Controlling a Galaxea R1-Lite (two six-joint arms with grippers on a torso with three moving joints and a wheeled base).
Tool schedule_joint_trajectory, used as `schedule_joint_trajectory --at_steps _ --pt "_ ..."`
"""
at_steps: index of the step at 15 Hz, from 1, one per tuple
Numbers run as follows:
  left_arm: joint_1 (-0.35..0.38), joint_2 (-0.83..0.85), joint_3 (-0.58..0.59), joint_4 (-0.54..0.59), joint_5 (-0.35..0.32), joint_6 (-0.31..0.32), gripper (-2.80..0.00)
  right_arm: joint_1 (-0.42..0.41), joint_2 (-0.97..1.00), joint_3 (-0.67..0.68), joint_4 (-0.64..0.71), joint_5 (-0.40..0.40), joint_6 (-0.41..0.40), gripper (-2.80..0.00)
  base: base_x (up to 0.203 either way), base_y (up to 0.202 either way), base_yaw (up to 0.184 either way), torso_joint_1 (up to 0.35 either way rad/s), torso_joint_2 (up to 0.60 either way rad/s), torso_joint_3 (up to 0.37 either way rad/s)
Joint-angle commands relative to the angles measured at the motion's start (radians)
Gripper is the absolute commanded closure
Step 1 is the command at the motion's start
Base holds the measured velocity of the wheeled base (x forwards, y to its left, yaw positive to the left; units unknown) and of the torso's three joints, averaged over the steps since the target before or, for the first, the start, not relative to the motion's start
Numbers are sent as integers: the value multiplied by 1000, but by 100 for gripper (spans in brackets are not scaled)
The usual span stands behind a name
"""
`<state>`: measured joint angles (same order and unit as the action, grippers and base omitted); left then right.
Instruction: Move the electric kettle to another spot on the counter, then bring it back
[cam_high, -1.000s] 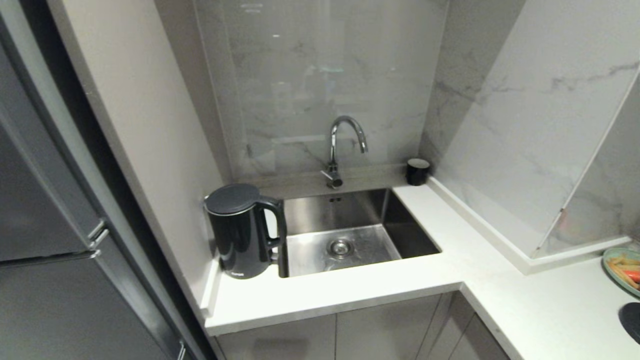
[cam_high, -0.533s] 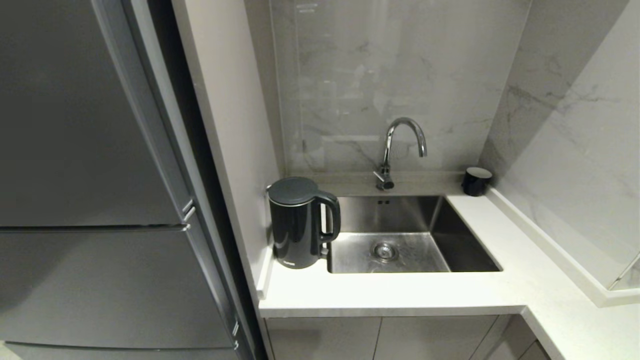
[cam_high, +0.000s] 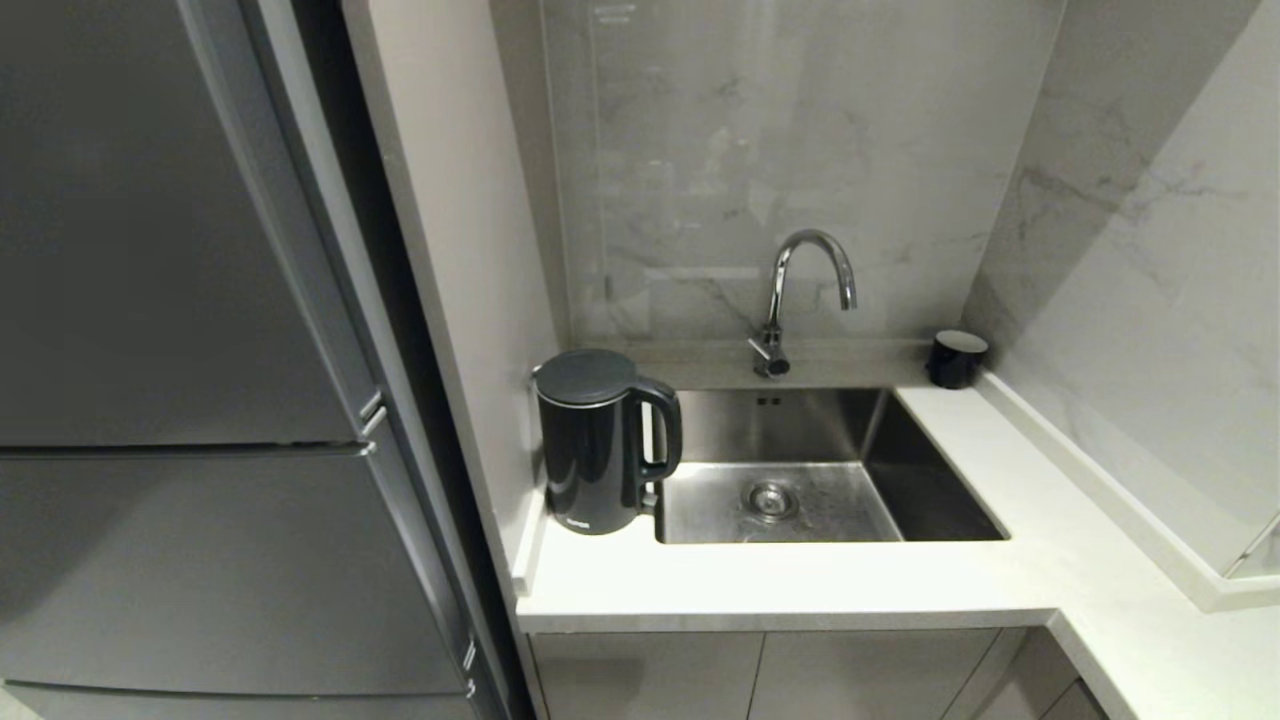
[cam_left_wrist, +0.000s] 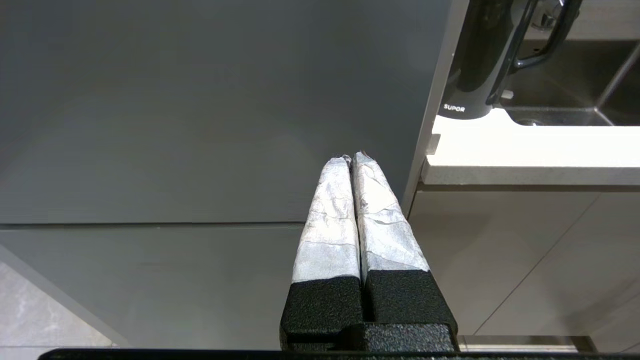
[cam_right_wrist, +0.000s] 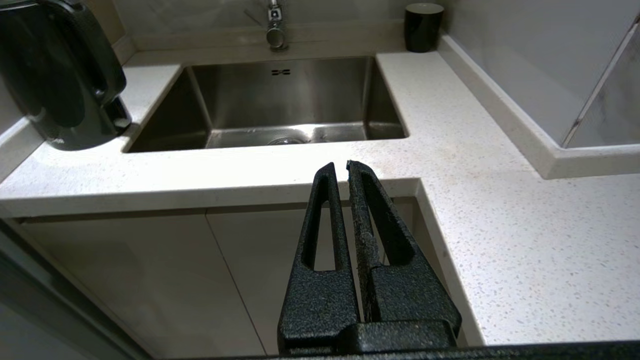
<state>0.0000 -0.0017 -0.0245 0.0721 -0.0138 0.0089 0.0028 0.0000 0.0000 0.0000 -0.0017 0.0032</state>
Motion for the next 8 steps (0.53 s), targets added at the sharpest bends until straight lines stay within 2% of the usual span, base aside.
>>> schedule_joint_trajectory --at_steps 1,8 --pt "0 2 0 0 1 0 0 0 -2 0 0 0 0 0 0 0 0 -90 207 119" --pt "0 2 0 1 1 1 0 0 -2 0 0 0 0 0 0 0 0 -115 269 157"
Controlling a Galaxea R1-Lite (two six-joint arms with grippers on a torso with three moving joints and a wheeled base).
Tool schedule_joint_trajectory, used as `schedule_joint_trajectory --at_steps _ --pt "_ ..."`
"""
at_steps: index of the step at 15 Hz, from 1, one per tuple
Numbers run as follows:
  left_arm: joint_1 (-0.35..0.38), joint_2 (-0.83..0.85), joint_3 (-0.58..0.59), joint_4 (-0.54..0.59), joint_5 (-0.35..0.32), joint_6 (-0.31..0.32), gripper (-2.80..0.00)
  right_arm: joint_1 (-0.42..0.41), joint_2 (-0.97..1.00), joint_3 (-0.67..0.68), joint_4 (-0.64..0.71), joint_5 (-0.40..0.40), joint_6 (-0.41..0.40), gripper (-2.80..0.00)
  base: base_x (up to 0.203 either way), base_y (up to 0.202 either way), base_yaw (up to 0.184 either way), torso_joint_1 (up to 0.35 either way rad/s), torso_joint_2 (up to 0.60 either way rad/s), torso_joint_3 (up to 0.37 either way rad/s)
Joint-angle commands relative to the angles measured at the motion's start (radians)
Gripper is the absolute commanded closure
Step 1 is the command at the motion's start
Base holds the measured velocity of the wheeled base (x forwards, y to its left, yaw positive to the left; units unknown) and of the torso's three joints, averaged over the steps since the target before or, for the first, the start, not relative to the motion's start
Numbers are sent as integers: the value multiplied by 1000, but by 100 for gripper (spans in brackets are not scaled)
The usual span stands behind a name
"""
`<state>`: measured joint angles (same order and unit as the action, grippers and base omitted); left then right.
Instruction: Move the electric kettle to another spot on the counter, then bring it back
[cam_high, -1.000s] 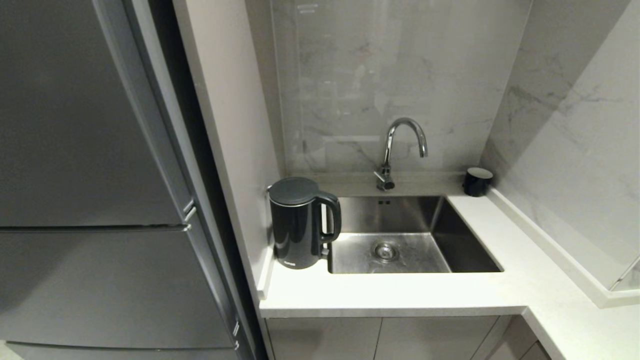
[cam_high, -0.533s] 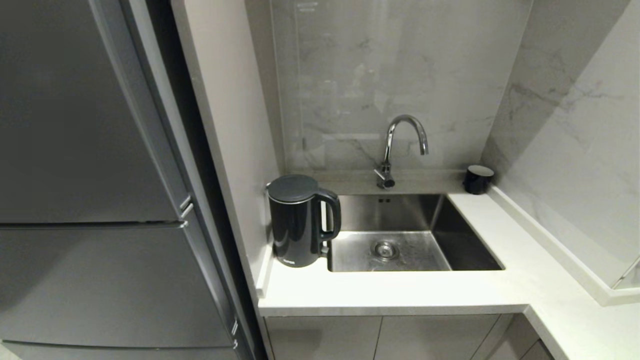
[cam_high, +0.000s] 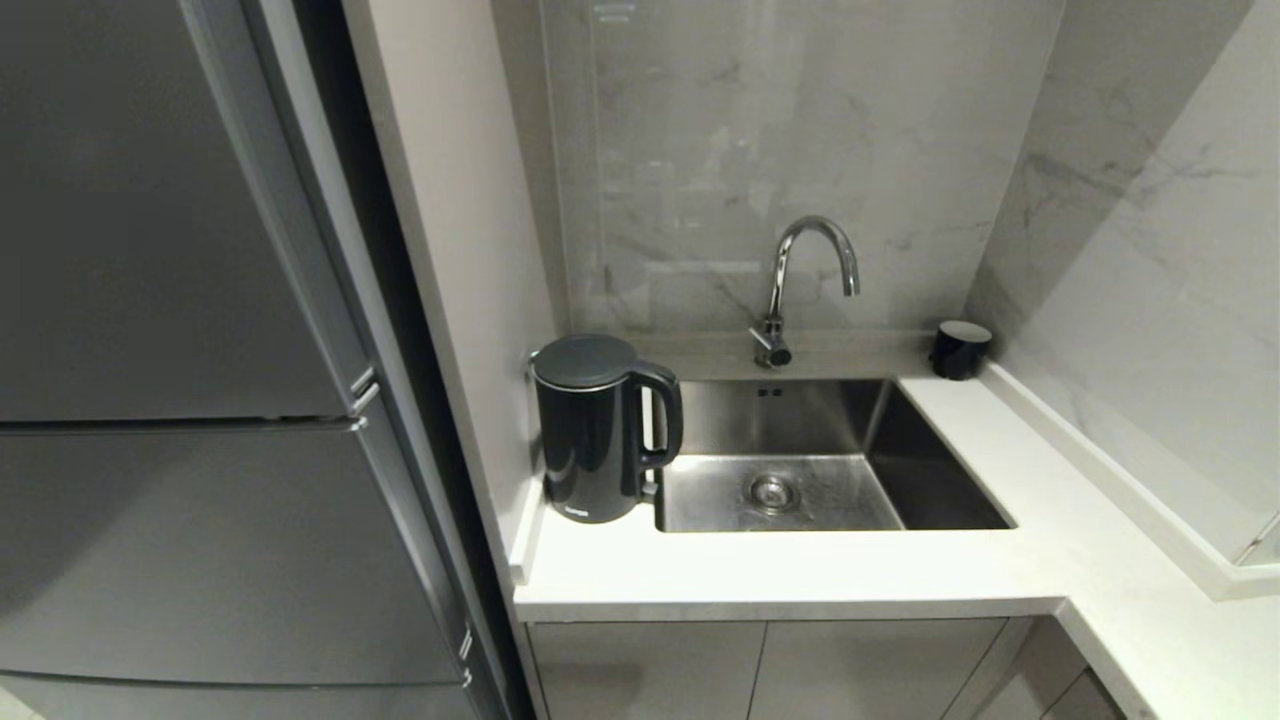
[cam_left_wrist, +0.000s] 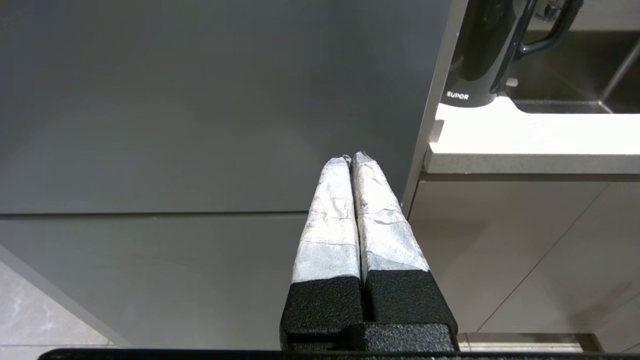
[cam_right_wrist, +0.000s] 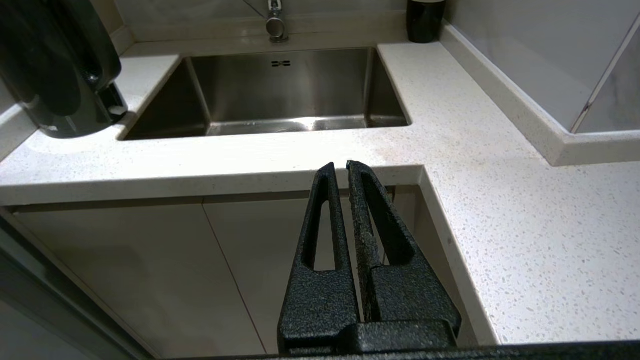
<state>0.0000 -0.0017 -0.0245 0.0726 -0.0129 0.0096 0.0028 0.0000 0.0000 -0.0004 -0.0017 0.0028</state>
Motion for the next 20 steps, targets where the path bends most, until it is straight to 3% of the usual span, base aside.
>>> schedule_joint_trajectory --at_steps 1,20 --pt "0 2 0 1 -1 0 0 0 -2 0 0 0 0 0 0 0 0 -147 337 189" --pt "0 2 0 1 -1 1 0 0 -2 0 0 0 0 0 0 0 0 -129 342 210"
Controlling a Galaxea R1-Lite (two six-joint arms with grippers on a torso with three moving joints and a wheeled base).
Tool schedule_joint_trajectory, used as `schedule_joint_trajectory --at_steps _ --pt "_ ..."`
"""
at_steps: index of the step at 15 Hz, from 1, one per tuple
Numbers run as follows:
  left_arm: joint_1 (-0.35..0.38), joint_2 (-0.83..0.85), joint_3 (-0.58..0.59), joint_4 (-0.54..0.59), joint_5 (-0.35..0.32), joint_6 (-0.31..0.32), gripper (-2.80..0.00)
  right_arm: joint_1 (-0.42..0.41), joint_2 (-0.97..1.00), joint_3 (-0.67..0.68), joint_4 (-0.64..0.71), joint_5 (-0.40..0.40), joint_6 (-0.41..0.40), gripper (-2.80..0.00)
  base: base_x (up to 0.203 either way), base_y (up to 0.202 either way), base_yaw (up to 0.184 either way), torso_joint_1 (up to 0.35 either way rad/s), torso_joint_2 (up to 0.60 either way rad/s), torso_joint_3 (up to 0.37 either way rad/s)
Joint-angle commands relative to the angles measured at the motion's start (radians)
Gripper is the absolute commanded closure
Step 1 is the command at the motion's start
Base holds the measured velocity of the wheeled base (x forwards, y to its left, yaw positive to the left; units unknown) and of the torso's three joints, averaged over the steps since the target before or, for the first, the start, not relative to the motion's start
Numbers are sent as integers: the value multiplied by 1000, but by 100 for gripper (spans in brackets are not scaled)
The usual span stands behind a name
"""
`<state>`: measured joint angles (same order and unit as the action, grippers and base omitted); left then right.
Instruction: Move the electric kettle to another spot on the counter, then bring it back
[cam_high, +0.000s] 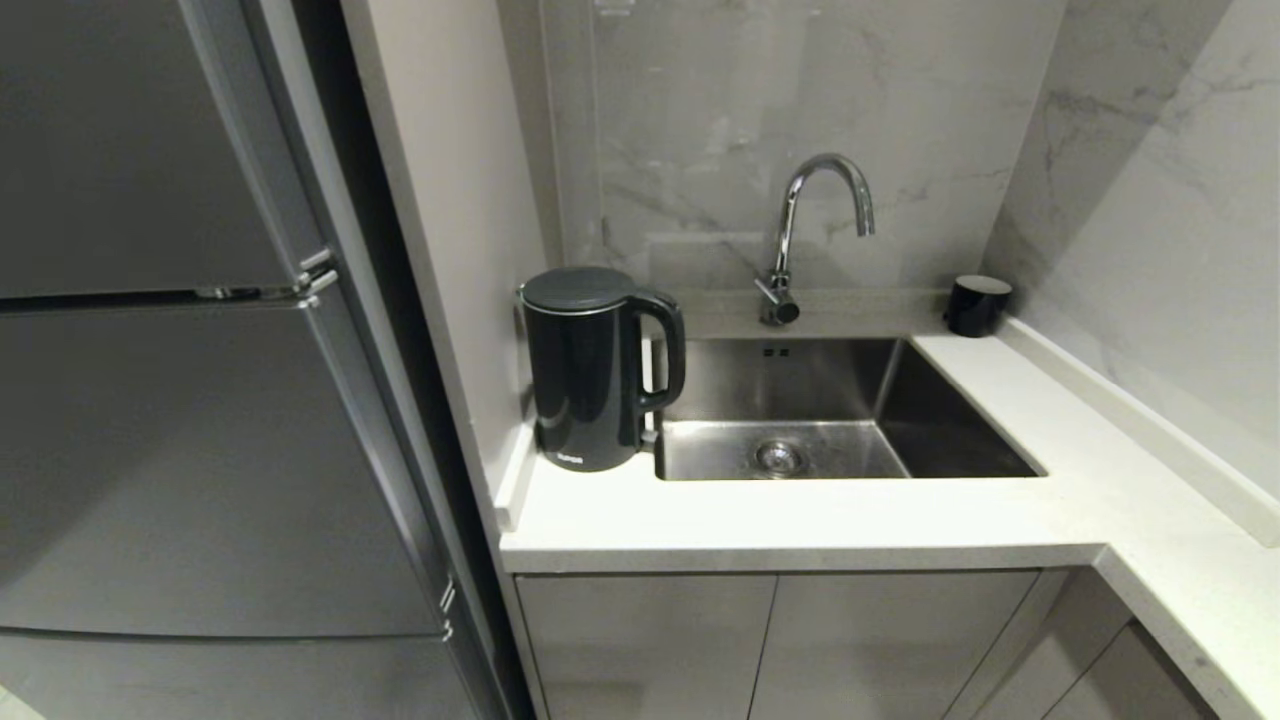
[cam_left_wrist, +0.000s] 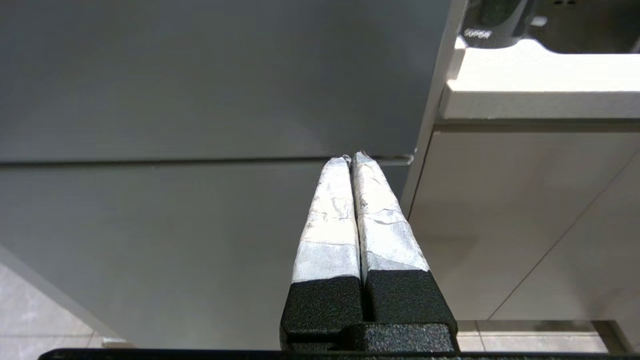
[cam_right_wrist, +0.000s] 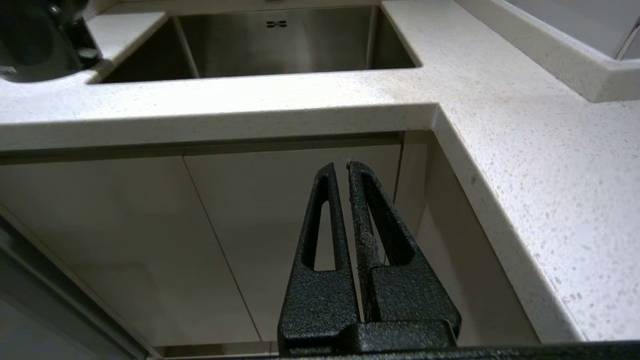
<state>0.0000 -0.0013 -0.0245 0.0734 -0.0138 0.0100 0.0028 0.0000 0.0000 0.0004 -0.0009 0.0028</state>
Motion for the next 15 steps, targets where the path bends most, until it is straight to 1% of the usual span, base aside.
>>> schedule_joint_trajectory --at_steps 1,8,15 --pt "0 1 -1 0 0 1 0 0 -2 0 0 -1 0 0 0 0 0 -165 489 317" --pt "0 1 0 0 0 -1 0 0 0 0 0 -1 0 0 0 0 0 -164 539 373" --pt "0 1 0 0 0 0 0 0 -2 0 0 -1 0 0 0 0 0 -101 488 389"
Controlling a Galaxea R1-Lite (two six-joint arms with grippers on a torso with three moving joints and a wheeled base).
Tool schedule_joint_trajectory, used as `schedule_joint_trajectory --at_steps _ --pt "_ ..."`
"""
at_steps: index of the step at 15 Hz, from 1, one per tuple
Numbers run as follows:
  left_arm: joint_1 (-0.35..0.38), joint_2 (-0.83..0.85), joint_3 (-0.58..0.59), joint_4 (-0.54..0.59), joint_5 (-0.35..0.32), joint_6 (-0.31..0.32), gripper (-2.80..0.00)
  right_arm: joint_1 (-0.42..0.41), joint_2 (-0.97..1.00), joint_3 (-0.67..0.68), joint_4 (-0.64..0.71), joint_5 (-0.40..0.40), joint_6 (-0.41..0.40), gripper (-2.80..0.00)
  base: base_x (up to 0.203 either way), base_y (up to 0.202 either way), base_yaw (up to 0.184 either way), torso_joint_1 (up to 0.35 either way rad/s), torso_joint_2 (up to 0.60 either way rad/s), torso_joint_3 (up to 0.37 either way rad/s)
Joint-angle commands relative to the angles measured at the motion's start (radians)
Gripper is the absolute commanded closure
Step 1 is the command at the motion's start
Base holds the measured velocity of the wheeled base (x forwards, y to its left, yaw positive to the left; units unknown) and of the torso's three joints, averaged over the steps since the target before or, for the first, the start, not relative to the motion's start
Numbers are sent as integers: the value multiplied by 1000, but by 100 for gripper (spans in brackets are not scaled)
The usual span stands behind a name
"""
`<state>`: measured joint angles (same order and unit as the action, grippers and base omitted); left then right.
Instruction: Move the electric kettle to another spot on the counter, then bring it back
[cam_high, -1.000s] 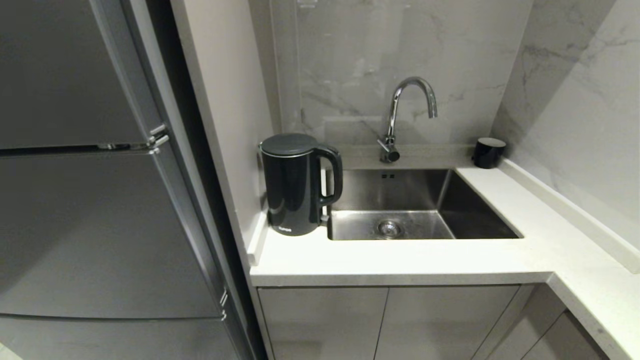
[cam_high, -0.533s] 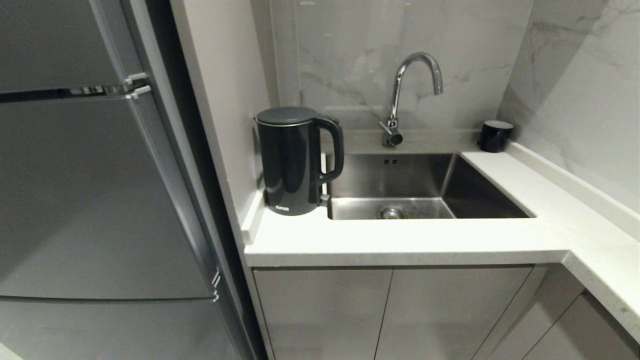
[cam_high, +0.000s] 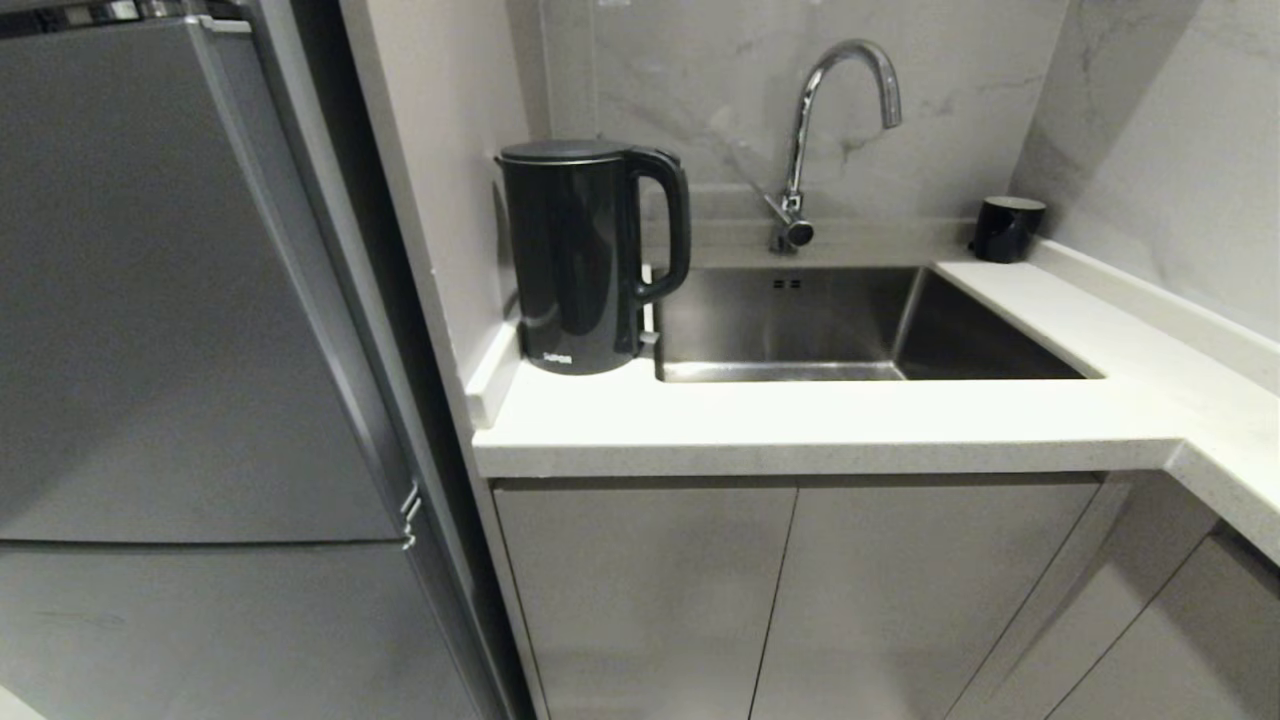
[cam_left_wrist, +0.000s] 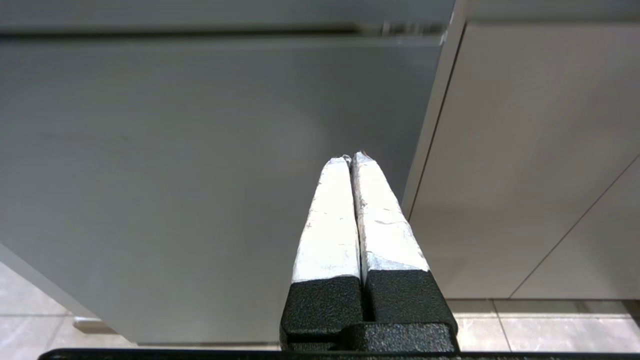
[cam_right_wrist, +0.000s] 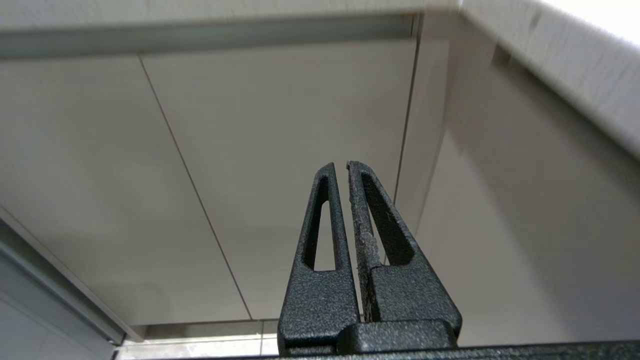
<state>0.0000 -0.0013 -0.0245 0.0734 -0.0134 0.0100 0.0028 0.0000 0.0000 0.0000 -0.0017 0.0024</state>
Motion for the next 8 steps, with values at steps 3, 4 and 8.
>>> schedule_joint_trajectory --at_steps 3,4,8 --pt "0 1 0 0 0 -1 0 0 -2 0 0 0 -1 0 0 0 0 -37 417 365" --pt "0 1 0 0 0 -1 0 0 -2 0 0 2 -4 0 0 0 0 -29 178 161" --pt "0 1 0 0 0 -1 0 0 -2 0 0 2 -6 0 0 0 0 -8 53 49"
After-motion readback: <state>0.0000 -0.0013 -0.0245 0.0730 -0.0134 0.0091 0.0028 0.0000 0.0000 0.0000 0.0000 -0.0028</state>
